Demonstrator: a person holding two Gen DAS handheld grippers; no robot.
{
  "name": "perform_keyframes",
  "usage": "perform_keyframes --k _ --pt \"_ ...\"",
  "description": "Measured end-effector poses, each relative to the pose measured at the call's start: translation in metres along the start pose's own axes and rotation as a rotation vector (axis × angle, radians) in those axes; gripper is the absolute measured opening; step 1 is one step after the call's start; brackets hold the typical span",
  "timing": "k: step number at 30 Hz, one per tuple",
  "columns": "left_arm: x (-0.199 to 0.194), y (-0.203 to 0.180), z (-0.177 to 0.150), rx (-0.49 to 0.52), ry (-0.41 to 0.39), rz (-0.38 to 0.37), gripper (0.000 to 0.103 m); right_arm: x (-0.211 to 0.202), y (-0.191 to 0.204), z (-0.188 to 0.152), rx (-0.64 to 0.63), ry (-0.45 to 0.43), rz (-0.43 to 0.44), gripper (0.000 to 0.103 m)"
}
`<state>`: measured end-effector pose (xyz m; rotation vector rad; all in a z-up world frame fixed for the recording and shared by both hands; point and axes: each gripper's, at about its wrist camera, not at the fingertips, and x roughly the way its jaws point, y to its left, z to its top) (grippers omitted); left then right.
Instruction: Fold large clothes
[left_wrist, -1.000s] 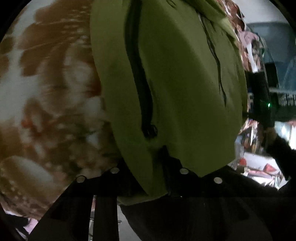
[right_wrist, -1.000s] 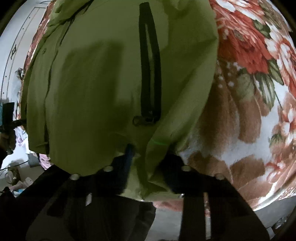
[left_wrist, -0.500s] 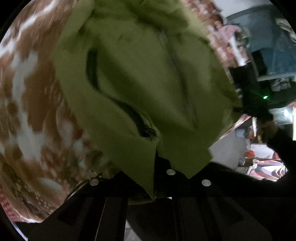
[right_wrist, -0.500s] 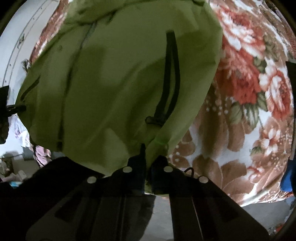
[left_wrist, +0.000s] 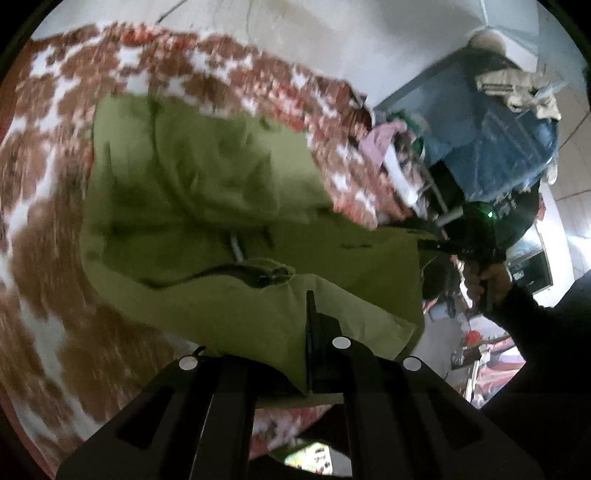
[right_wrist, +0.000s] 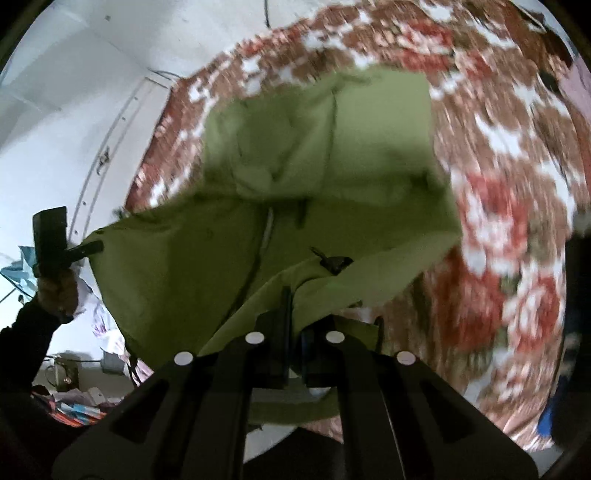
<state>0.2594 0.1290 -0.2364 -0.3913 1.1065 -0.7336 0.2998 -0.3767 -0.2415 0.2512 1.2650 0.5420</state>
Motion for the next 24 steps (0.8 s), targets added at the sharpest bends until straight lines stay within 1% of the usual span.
perform_keyframes --k 3,6,7,8,11,12,13,14,16,17,18,20,21,23,24 --pt "-0.005 0.008 0.038 0.004 -0.034 -0.017 0.003 -0.002 -0.007 0.043 0.018 -0.016 0.017 0.004" --pt "0.003 0.022 0.087 -0.022 -0.057 -0.041 0.003 0.003 -0.024 0.09 0.056 -0.015 0.026 0.004" --pt "0.008 0.026 0.102 -0.032 -0.062 -0.045 0.004 0.009 -0.034 0.112 0.078 -0.014 0.03 0.004" --pt "0.012 0.039 0.123 -0.056 -0.061 -0.057 0.004 0.015 -0.045 0.131 0.104 -0.011 0.032 0.004" --pt "0.023 0.073 0.169 -0.1 -0.072 -0.062 0.004 0.041 -0.072 0.188 0.164 0.004 0.021 0.004" --pt "0.03 0.091 0.191 -0.111 -0.078 -0.045 0.004 0.049 -0.078 0.203 0.171 0.009 0.013 0.004" --pt "0.04 0.107 0.212 -0.117 -0.076 -0.031 0.004 0.063 -0.088 0.225 0.181 0.017 0.0 0.004" --pt "0.049 0.119 0.228 -0.124 -0.072 -0.018 0.004 0.074 -0.094 0.243 0.185 0.025 -0.005 0.004" --pt "0.082 0.167 0.267 -0.188 -0.035 -0.004 0.004 0.107 -0.111 0.283 0.197 0.046 -0.025 0.004" --pt "0.095 0.185 0.28 -0.22 -0.018 -0.008 0.004 0.118 -0.115 0.294 0.198 0.055 -0.031 0.004" --pt "0.115 0.211 0.295 -0.257 0.012 0.0 0.004 0.136 -0.123 0.31 0.197 0.069 -0.049 0.004" --pt "0.141 0.246 0.311 -0.299 0.056 0.038 0.004 0.181 -0.145 0.34 0.209 0.116 -0.075 0.004" --pt "0.159 0.272 0.317 -0.348 0.089 0.055 0.005 0.198 -0.155 0.35 0.218 0.139 -0.09 0.005" --pt "0.178 0.3 0.321 -0.394 0.129 0.092 0.005 0.226 -0.175 0.365 0.25 0.185 -0.103 0.005" --pt "0.189 0.316 0.321 -0.427 0.157 0.1 0.006 0.237 -0.188 0.371 0.29 0.2 -0.096 0.006"
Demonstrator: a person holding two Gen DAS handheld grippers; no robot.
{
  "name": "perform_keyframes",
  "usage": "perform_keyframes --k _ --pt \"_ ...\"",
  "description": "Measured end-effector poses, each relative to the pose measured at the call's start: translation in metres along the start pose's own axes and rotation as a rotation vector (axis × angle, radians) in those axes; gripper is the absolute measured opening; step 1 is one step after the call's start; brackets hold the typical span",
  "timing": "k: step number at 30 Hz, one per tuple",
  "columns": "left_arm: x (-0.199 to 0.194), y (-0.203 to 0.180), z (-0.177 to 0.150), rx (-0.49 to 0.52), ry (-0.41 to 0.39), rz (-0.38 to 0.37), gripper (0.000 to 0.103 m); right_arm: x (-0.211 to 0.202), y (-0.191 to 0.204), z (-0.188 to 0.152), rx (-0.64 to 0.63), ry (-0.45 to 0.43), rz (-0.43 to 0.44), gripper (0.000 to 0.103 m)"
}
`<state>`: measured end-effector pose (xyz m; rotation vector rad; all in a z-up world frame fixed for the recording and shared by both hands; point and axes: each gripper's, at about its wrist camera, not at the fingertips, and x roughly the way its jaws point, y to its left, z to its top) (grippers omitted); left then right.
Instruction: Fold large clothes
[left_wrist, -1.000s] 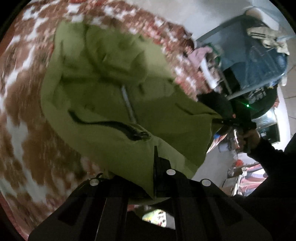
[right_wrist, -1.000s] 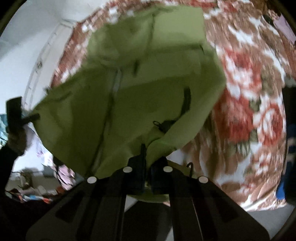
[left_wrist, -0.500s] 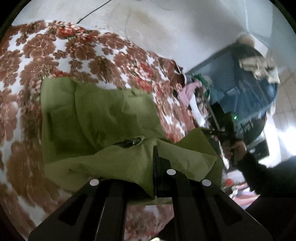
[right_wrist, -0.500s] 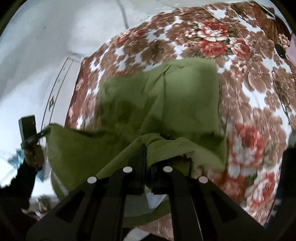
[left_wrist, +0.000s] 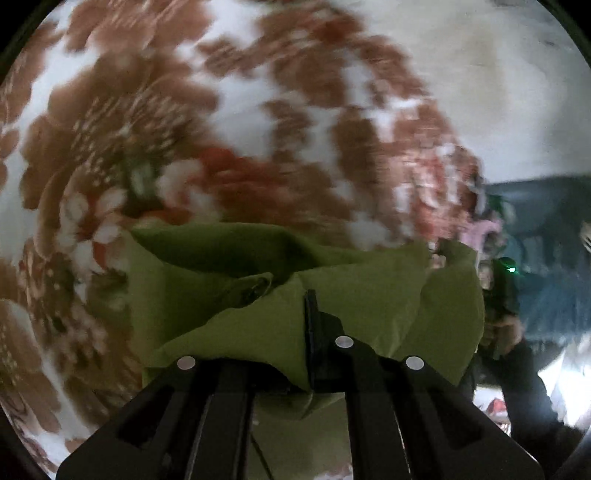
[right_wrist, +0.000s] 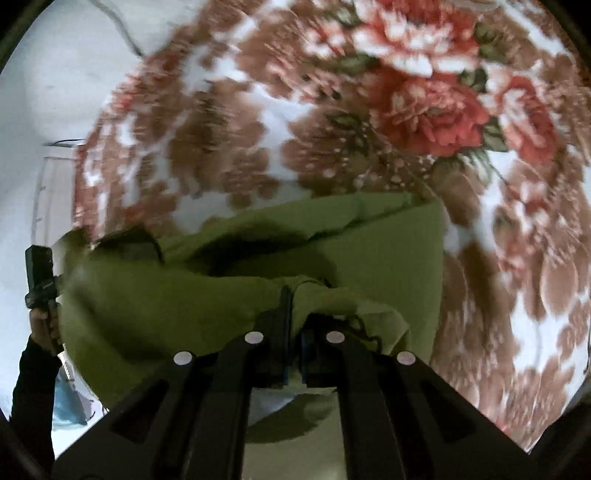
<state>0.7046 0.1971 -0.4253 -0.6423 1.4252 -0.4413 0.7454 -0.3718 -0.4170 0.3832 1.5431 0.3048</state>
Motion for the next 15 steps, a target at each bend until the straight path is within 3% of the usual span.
perform_keyframes --k 2,3,4,5,6,7,10,13,15 --pt "0.011 0.015 0.011 -0.057 0.027 -0.019 0.012 0.008 -0.013 0.016 0.059 0.023 0.02 0.013" --pt "0.014 0.022 0.016 -0.093 0.04 -0.047 0.018 0.007 -0.019 0.024 0.074 0.026 0.008 0.028" --pt "0.017 0.026 0.02 -0.111 0.057 -0.081 0.038 0.005 -0.02 0.028 0.076 0.027 0.014 0.05" --pt "0.018 0.027 0.023 -0.113 0.074 -0.11 0.049 0.003 -0.021 0.032 0.072 0.029 0.037 0.058" --pt "0.016 0.026 0.026 -0.101 0.079 -0.112 0.05 -0.001 -0.021 0.036 0.065 0.024 0.05 0.07" --pt "0.014 0.025 0.028 -0.1 0.083 -0.111 0.053 -0.007 -0.02 0.038 0.051 0.015 0.055 0.075" --pt "0.004 0.029 0.036 -0.162 0.084 -0.147 0.079 -0.024 -0.018 0.042 0.051 -0.004 0.099 0.091" --pt "-0.012 0.035 0.048 -0.239 0.047 -0.161 0.085 -0.037 -0.022 0.046 0.099 -0.007 0.154 0.098" --pt "-0.028 0.036 0.055 -0.237 0.0 -0.128 0.085 -0.042 -0.026 0.05 0.119 -0.002 0.153 0.098"
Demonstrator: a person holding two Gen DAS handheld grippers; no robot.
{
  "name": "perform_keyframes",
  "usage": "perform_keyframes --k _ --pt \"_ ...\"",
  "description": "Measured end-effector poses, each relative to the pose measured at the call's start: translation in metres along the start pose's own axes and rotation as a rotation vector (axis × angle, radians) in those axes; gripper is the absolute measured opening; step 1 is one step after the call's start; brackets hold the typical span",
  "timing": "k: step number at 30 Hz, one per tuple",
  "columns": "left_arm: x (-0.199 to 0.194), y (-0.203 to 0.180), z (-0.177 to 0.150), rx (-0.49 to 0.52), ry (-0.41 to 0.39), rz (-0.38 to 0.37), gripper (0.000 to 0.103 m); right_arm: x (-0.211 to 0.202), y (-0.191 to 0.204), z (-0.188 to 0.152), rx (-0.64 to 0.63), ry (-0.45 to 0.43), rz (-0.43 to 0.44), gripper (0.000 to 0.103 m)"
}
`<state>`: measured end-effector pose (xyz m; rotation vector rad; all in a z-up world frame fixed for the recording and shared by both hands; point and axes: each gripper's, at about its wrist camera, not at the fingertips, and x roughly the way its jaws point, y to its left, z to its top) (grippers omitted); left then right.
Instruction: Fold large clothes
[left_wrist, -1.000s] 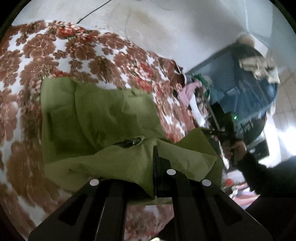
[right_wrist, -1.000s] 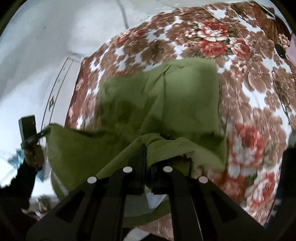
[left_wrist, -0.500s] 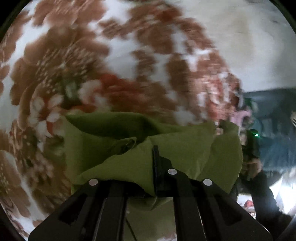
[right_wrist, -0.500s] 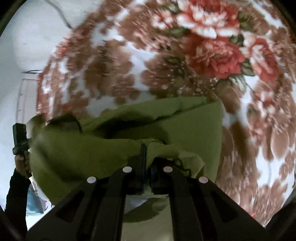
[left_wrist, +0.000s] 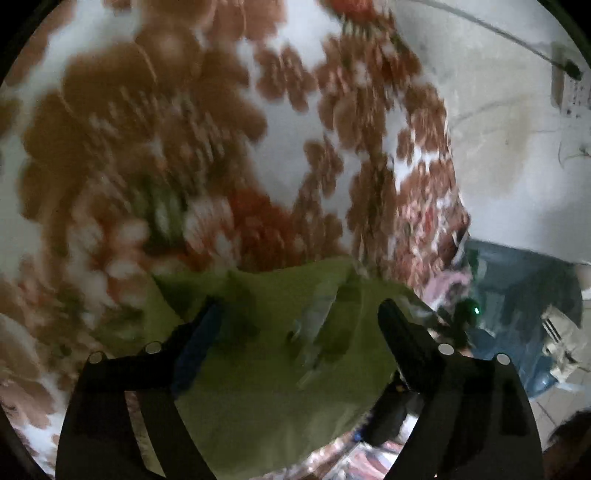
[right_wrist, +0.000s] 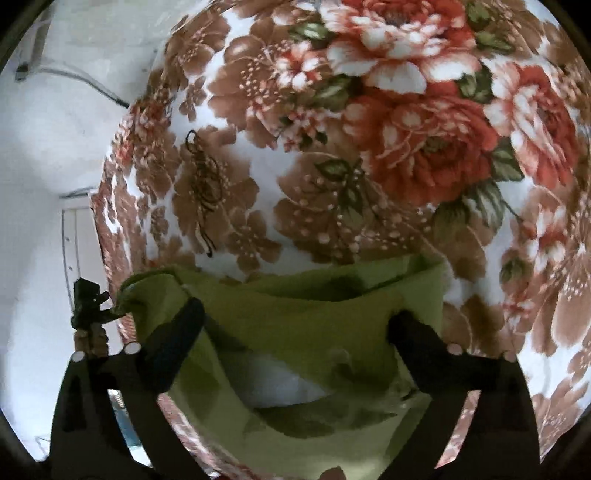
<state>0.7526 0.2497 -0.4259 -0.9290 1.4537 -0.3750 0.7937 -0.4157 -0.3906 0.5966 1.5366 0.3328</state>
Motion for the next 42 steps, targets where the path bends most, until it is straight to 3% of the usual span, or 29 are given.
perform_keyframes --k 4,9,11,13,15,16,19,21,27,30,33,35,37,39,40,42 --pt "-0.017 -0.022 -0.006 0.095 -0.061 0.102 0.085 -0.021 -0.006 0.01 0.06 -0.032 0.004 0.098" --pt "-0.023 -0.097 -0.06 0.478 -0.17 0.341 0.089 -0.063 0.022 -0.001 -0.079 -0.214 -0.095 0.098" --pt "-0.02 -0.122 -0.093 0.633 -0.262 0.462 0.097 -0.071 0.051 -0.031 -0.23 -0.305 -0.155 0.098" --pt "0.0 -0.144 -0.141 0.793 -0.338 0.574 0.098 -0.063 0.081 -0.079 -0.382 -0.37 -0.217 0.098" --pt "0.026 -0.15 -0.174 0.859 -0.341 0.634 0.098 -0.038 0.098 -0.121 -0.483 -0.369 -0.289 0.098" --pt "0.034 -0.151 -0.183 0.859 -0.335 0.649 0.098 -0.018 0.1 -0.146 -0.507 -0.359 -0.366 0.098" --pt "0.064 -0.142 -0.21 0.829 -0.301 0.638 0.097 0.021 0.085 -0.177 -0.493 -0.315 -0.431 0.098" --pt "0.077 -0.138 -0.219 0.821 -0.296 0.628 0.097 0.039 0.069 -0.18 -0.456 -0.299 -0.413 0.098" --pt "0.113 -0.13 -0.223 0.868 -0.27 0.659 0.097 0.065 0.064 -0.125 -0.432 -0.322 -0.429 0.098" --pt "0.125 -0.114 -0.209 0.825 -0.251 0.681 0.097 0.065 0.08 -0.084 -0.44 -0.361 -0.526 0.098" --pt "0.132 -0.1 -0.192 0.771 -0.255 0.699 0.098 0.075 0.079 -0.052 -0.427 -0.341 -0.541 0.098" --pt "0.132 -0.091 -0.179 0.75 -0.261 0.684 0.099 0.086 0.071 -0.031 -0.432 -0.327 -0.632 0.098" --pt "0.13 -0.085 -0.169 0.739 -0.28 0.716 0.099 0.094 0.059 -0.014 -0.433 -0.289 -0.709 0.098" --pt "0.123 -0.079 -0.157 0.727 -0.319 0.789 0.099 0.088 0.052 -0.011 -0.419 -0.299 -0.779 0.098" --pt "0.117 -0.075 -0.15 0.725 -0.338 0.841 0.097 0.076 0.055 -0.017 -0.428 -0.339 -0.774 0.098" --pt "0.104 -0.073 -0.144 0.708 -0.347 0.853 0.097 0.059 0.068 -0.037 -0.458 -0.4 -0.723 0.098"
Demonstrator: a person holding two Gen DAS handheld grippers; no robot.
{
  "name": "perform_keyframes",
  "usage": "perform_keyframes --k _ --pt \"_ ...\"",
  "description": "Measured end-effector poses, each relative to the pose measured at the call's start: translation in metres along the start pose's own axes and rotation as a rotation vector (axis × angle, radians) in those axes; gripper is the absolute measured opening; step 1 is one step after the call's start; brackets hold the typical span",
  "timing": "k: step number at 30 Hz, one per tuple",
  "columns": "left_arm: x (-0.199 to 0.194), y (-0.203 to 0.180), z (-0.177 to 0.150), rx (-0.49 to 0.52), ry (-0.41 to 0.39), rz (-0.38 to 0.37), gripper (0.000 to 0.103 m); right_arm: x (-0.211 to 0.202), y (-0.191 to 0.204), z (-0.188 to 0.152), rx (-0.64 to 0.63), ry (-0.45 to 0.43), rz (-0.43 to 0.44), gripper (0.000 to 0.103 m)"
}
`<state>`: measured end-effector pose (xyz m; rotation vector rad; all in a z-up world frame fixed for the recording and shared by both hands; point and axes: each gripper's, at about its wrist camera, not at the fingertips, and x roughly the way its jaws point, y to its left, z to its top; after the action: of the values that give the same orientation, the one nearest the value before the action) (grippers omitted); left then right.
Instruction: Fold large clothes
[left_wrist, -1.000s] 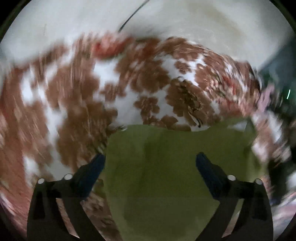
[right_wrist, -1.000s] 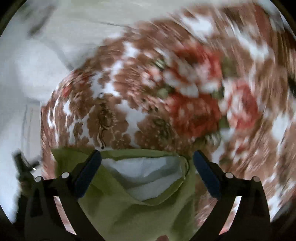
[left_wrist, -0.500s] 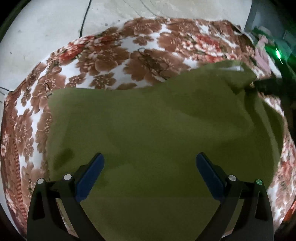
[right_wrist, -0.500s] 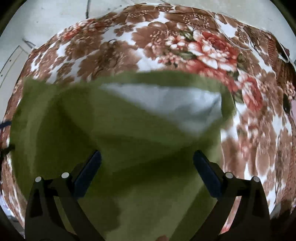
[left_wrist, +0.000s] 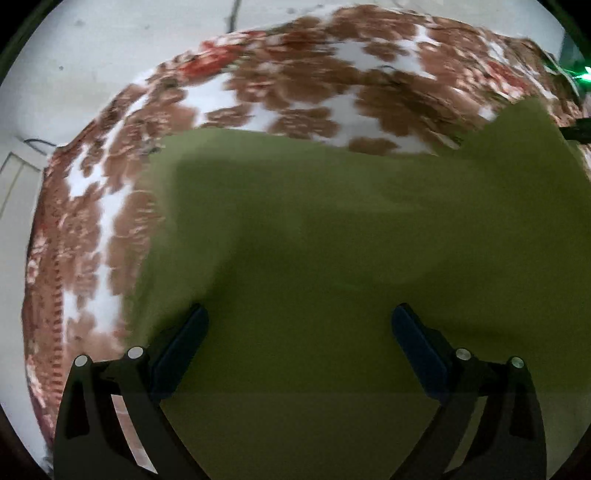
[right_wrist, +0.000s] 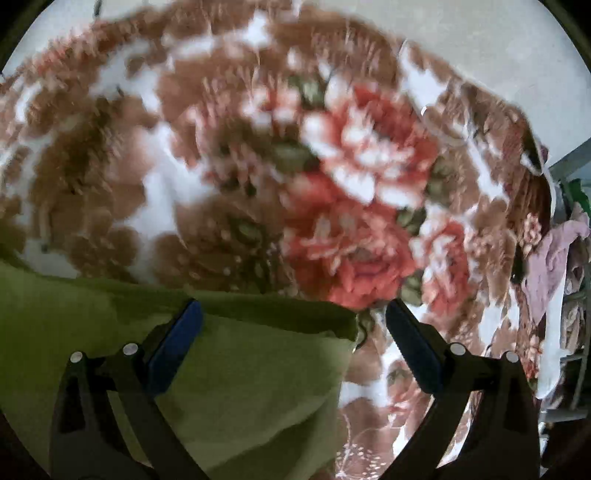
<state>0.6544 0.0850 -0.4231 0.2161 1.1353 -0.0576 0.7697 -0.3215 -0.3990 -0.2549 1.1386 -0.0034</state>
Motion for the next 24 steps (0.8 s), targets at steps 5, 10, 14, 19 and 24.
perform_keyframes --k 5,10,14,19,24 --pt "-0.07 -0.009 0.001 -0.014 -0.113 -0.016 0.097 -0.11 0.066 -0.046 -0.015 -0.185 0.188 0.098" --pt "-0.103 -0.041 -0.014 -0.097 -0.157 0.016 0.098 -0.135 0.137 -0.099 0.024 -0.187 0.269 0.098" --pt "-0.094 -0.07 -0.034 -0.143 -0.148 -0.015 0.097 -0.114 0.16 -0.119 0.05 -0.139 0.243 0.098" --pt "-0.067 -0.078 -0.052 -0.135 -0.11 -0.04 0.098 -0.083 0.166 -0.132 0.041 -0.104 0.189 0.098" --pt "-0.024 -0.057 -0.079 -0.12 -0.053 -0.01 0.099 -0.061 0.155 -0.141 0.023 -0.103 0.149 0.098"
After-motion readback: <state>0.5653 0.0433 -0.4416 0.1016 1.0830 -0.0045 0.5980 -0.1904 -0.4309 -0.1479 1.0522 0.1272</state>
